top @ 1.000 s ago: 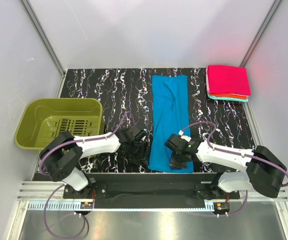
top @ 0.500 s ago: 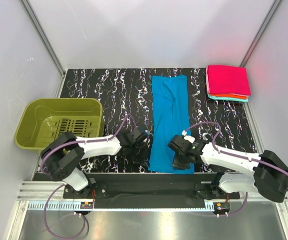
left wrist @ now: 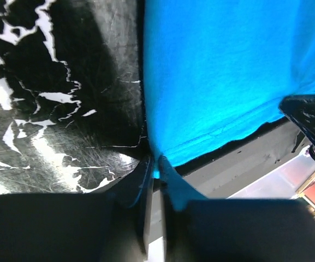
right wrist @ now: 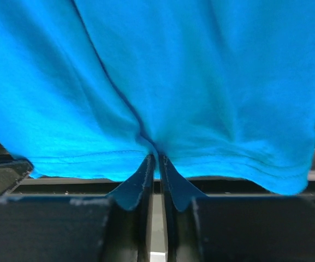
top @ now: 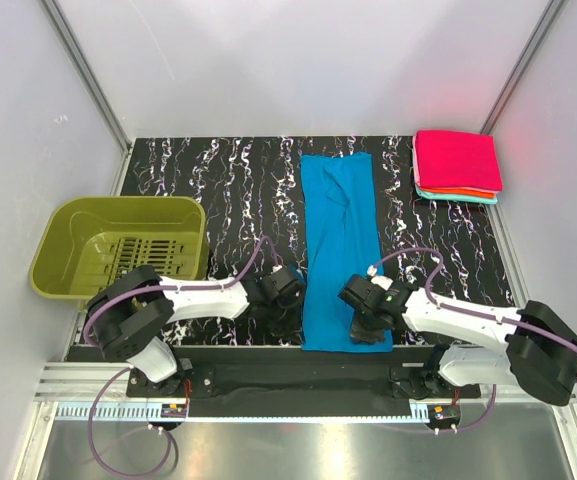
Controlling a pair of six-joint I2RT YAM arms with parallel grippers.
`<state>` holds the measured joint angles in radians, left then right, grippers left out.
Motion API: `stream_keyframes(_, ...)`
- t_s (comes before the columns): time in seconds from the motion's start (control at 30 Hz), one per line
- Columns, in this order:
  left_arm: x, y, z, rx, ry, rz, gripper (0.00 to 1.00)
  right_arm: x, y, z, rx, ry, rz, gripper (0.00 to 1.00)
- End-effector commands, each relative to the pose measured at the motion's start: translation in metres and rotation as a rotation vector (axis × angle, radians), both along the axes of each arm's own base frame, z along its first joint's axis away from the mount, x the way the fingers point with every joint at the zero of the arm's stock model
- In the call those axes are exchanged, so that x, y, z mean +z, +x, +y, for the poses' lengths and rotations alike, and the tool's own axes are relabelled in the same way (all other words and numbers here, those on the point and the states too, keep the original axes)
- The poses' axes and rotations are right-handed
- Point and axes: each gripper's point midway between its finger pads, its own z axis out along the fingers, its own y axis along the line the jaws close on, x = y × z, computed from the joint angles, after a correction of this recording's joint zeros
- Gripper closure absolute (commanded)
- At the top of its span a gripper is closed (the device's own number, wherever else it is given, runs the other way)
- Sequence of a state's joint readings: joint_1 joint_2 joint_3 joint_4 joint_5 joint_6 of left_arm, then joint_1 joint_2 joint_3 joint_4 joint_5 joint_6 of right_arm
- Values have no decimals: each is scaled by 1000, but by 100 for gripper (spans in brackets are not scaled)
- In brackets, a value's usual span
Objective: Fold and stack the t-shirts
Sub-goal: Fold the tshirt
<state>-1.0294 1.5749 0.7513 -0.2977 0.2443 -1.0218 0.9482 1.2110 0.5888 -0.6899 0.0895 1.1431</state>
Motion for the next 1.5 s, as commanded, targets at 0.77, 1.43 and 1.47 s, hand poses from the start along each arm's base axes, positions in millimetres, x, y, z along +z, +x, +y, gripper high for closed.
stream_keyframes(0.77, 5, 24, 0, -20, 119, -101, 71, 48, 23, -48, -42, -100, -32, 83)
stream_keyframes(1.43, 77, 149, 0, 19, 6, -303, 57, 97, 205, -54, -14, -38, -215, 81)
stream_keyframes(1.47, 88, 175, 4, 40, 26, -349, 57, 99, 216, -48, 9, -13, -225, 80)
